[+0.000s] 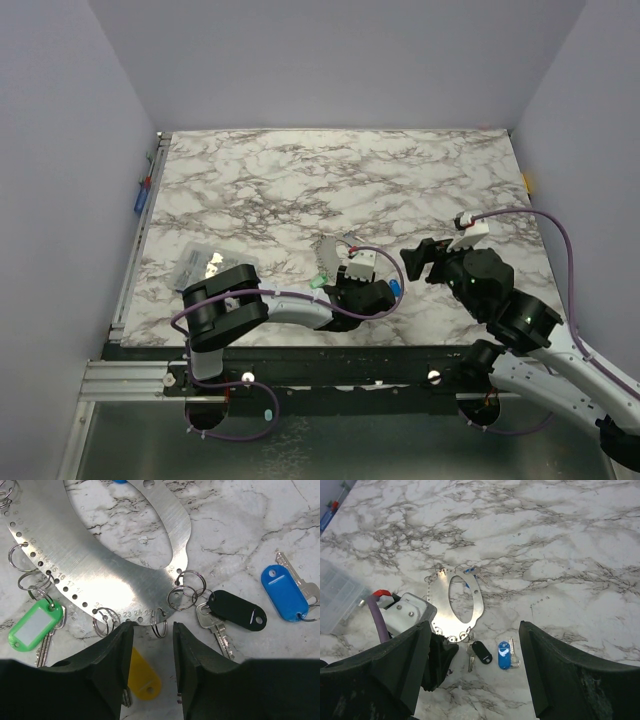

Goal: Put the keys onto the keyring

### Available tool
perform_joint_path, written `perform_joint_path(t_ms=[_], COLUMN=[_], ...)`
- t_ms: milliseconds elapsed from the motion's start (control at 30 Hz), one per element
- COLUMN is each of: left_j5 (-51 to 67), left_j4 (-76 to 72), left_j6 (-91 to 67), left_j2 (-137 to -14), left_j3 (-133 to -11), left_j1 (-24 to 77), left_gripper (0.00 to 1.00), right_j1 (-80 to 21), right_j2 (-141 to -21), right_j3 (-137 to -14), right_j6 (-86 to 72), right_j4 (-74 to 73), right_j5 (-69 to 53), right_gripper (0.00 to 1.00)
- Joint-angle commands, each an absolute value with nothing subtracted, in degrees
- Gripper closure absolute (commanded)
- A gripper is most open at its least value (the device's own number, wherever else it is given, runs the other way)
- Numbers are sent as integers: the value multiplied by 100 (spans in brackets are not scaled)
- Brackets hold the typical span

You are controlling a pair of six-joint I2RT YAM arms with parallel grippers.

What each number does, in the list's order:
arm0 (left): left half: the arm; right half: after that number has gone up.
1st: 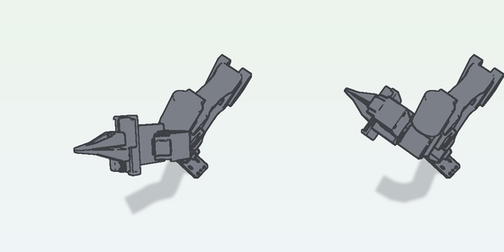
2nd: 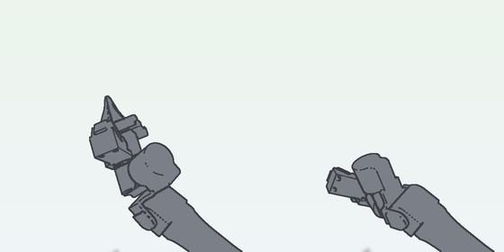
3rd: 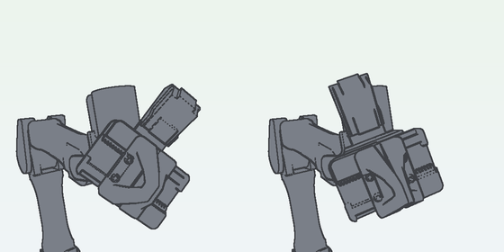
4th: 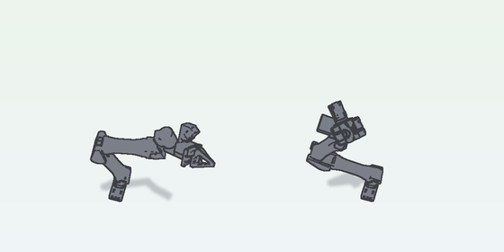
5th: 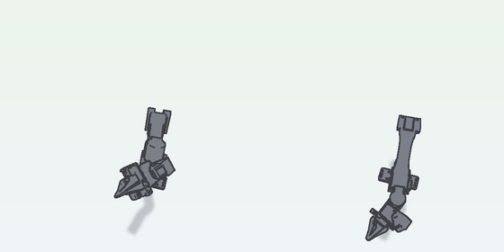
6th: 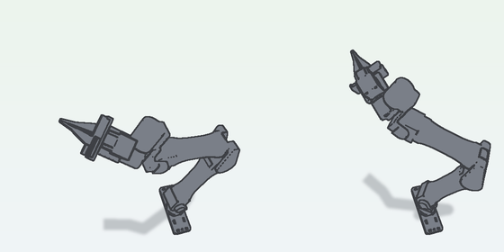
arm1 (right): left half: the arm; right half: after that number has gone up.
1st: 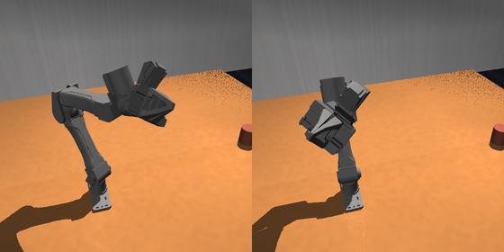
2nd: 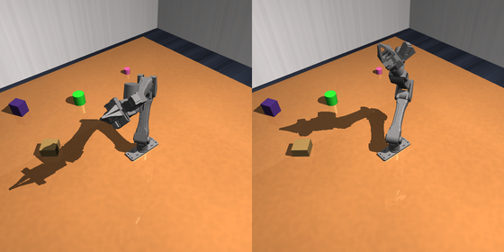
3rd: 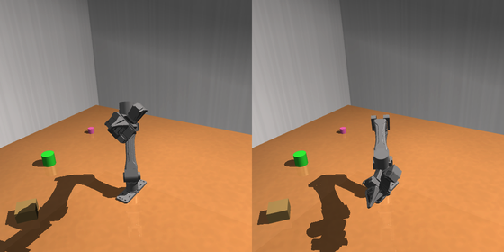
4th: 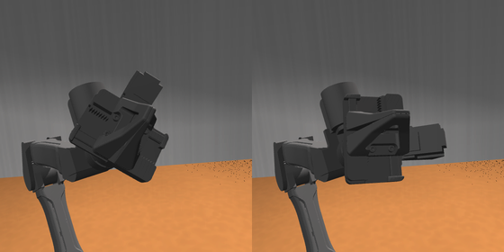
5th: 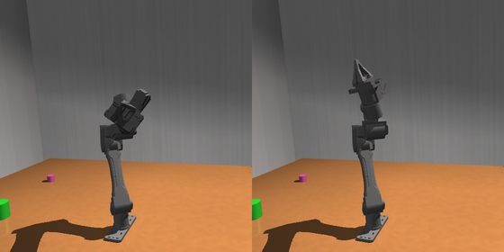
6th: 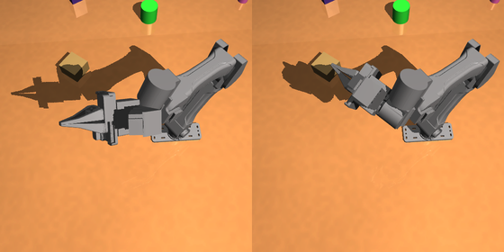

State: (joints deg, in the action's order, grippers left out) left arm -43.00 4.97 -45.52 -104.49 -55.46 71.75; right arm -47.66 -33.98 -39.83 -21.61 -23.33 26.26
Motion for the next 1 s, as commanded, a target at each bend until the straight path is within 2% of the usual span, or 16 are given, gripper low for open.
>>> perform_joint_path(t_ms=[0, 567, 833, 933, 967], left_j5=[-4477, -4488, -4469, -4485, -4498], left_j4=[378, 301, 261, 225, 204], left_j6=[-4346, -4289, -4374, -4386, -4381], left_j2=[-10414, -10635, -10723, -10693, -10682], left_j3=[-5540, -5698, -5681, -5640, -5628], left_j1=[7183, 7178, 7180, 7176, 7173], left_gripper=[57, 67, 83, 84, 88], right_j1=[-4799, -4799, -4799, -4799, -4799], right_j2=[-3431, -3480, -3489, -3489, -3489], right_j3=[-4143, -4153, -4131, -4126, -4124], right_j6=[-2224, -2260, -2265, -2266, -2275], right_j4=[-2437, -2448, -2486, -2495, -2503], right_j5=[2520, 2446, 2442, 2425, 2425], right_gripper=[20, 20, 20, 20, 20])
